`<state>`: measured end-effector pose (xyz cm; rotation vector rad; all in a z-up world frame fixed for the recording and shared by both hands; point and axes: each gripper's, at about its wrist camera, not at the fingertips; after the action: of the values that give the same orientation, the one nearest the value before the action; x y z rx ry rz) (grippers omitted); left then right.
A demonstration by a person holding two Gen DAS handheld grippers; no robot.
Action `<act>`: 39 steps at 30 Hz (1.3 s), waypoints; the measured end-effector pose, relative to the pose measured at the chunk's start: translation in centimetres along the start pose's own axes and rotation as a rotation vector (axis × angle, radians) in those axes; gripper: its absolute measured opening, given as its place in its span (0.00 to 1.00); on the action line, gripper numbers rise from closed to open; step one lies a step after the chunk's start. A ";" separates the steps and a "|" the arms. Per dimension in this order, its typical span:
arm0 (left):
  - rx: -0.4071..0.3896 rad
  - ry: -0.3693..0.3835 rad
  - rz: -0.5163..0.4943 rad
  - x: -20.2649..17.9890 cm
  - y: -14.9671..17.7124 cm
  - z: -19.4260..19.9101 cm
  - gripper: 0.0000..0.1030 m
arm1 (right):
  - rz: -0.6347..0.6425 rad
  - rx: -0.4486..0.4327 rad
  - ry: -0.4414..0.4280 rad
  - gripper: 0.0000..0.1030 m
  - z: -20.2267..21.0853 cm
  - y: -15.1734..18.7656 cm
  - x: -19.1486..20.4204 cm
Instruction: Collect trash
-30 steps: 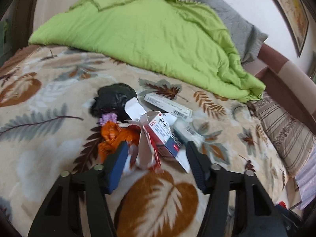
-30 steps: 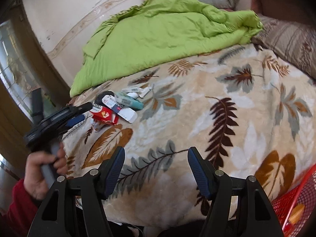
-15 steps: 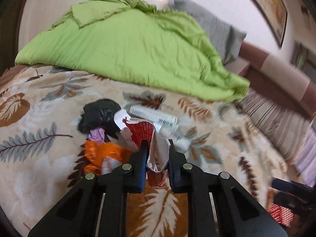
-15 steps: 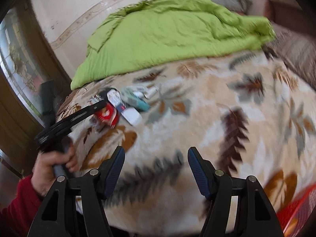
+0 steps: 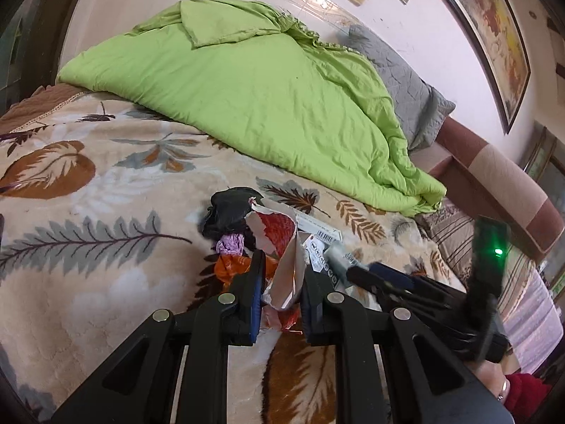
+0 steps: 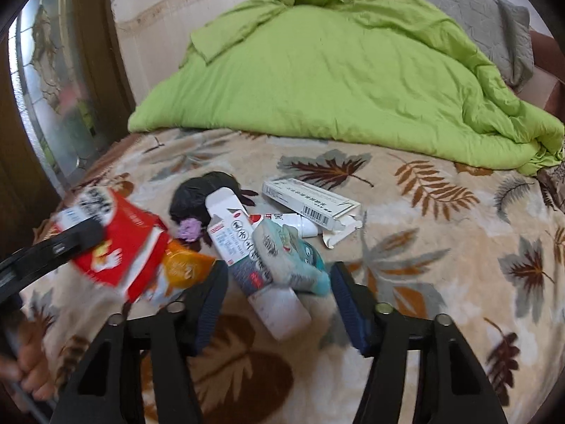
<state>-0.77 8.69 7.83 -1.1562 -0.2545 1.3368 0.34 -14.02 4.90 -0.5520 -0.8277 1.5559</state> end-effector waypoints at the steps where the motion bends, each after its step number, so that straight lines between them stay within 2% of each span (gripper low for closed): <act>1: 0.005 0.004 -0.002 0.0 0.0 -0.1 0.16 | 0.008 -0.001 0.013 0.33 -0.7 0.0 0.0; 2: 0.006 0.009 -0.004 0.0 0.0 -0.1 0.16 | 0.015 0.003 0.029 0.25 -1.2 0.0 -0.1; 4: 0.007 0.025 -0.024 -0.5 0.1 -0.1 0.16 | 0.017 0.001 0.025 0.16 -1.2 0.3 -0.5; 6: 0.004 0.044 -0.048 -1.2 0.1 0.0 0.16 | 0.016 -0.025 0.048 0.12 -0.3 0.3 -1.0; 11: -0.016 0.131 -0.161 -4.9 1.1 1.3 0.16 | -0.073 -0.092 0.048 0.11 2.9 0.7 -2.9; 17: 0.057 0.181 -0.228 -8.0 3.8 1.7 0.16 | -0.181 -0.148 0.011 0.11 7.6 2.0 -4.6; 22: 0.126 0.109 -0.250 -8.4 6.5 2.0 0.16 | -0.246 -0.124 -0.057 0.11 10.0 4.7 -4.8; 26: 0.191 0.041 -0.204 -7.4 7.8 0.7 0.17 | -0.235 -0.062 -0.092 0.11 10.7 6.9 -3.8; 30: 0.222 0.006 -0.209 -7.4 8.6 -1.0 0.17 | -0.185 -0.029 -0.078 0.11 10.6 7.9 -2.5; 34: 0.270 -0.035 -0.217 -7.4 9.5 -2.9 0.17 | -0.191 -0.003 -0.070 0.14 9.7 8.0 -3.0; 36: 0.290 -0.046 -0.188 -6.9 9.7 -3.5 0.17 | -0.195 -0.006 -0.065 0.14 9.7 8.0 -3.2; 39: 0.290 -0.078 -0.204 -7.0 9.9 -3.8 0.17 | -0.186 -0.012 -0.042 0.14 9.8 8.0 -3.2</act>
<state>-6.19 -0.97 1.62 -0.8143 -0.2204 1.1938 -11.60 -19.16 4.60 -0.4393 -0.8948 1.3971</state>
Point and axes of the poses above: each gripper's, at about its wrist camera, not at the fingertips, and z roughly against the way its jaws point, x to its left, y to its underside, and after that the axes turned 3 degrees about -x, right-handed
